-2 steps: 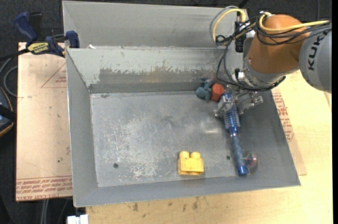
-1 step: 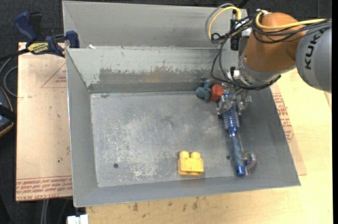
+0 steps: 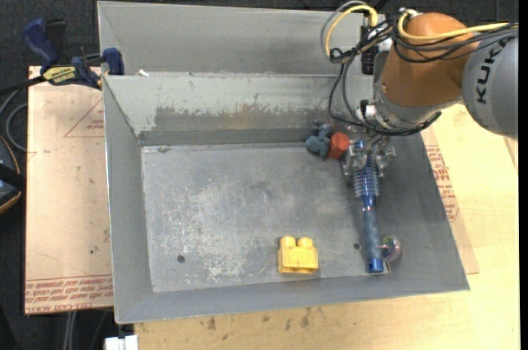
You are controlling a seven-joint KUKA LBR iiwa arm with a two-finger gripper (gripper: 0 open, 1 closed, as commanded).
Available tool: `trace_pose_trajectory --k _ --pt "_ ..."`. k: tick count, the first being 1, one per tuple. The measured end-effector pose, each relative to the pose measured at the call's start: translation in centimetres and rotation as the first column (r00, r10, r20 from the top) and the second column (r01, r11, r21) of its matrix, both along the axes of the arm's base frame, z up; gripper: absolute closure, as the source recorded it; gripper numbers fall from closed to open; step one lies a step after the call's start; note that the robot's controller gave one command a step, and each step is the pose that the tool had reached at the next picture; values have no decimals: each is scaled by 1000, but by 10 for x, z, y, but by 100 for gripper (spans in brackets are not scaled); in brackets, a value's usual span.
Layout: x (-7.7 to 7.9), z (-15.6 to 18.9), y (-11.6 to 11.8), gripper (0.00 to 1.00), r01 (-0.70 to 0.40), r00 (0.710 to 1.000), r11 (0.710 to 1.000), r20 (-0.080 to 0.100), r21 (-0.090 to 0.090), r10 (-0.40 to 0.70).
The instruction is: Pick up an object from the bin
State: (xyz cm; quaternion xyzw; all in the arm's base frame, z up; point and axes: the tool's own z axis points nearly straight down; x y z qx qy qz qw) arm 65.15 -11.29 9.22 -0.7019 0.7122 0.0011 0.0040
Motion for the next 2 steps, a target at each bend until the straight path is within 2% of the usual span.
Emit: trace_pose_trajectory --k 1,2 --pt "1 43 2 100 1 1000 1000 2 -4 -1" --pt "3 103 3 100 5 1000 1000 4 -5 -5"
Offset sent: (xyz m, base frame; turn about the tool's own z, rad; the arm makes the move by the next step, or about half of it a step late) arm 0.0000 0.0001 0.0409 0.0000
